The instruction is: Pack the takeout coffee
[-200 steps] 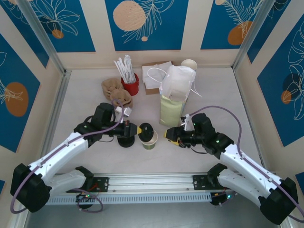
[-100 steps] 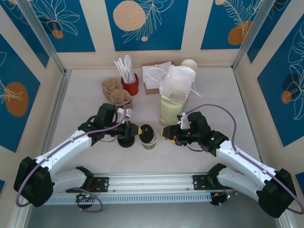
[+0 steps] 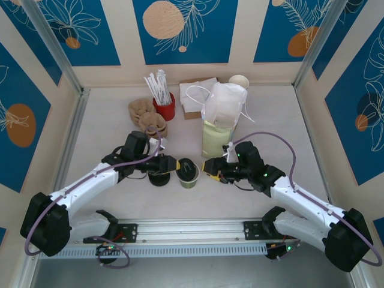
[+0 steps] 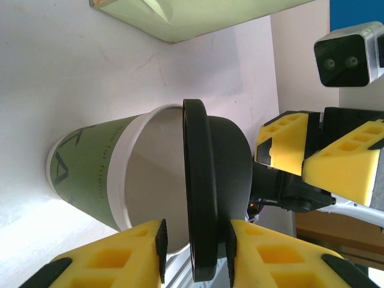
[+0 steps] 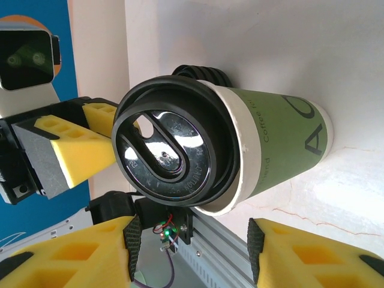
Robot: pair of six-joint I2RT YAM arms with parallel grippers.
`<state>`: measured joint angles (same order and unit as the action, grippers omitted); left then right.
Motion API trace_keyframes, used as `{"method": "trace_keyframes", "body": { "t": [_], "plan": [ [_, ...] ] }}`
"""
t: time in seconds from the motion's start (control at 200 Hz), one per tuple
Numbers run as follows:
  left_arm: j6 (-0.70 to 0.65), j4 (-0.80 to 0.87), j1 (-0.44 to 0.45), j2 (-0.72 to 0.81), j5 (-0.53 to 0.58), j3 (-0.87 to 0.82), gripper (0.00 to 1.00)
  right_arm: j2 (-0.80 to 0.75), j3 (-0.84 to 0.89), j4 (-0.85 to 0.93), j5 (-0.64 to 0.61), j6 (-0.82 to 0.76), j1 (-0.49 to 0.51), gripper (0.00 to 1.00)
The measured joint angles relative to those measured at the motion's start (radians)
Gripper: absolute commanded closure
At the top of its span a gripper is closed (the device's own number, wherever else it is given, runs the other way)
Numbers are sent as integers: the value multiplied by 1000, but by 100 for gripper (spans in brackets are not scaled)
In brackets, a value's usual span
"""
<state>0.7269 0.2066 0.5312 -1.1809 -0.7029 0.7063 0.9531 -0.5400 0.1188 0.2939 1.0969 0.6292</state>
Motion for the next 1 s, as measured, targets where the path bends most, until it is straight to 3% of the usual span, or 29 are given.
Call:
{"method": "trace_keyframes", "body": {
  "t": [1.0],
  "plan": [
    [-4,-5,-3,-21,5,-37,65,80,0,-18,-22,3,39,46]
  ]
}}
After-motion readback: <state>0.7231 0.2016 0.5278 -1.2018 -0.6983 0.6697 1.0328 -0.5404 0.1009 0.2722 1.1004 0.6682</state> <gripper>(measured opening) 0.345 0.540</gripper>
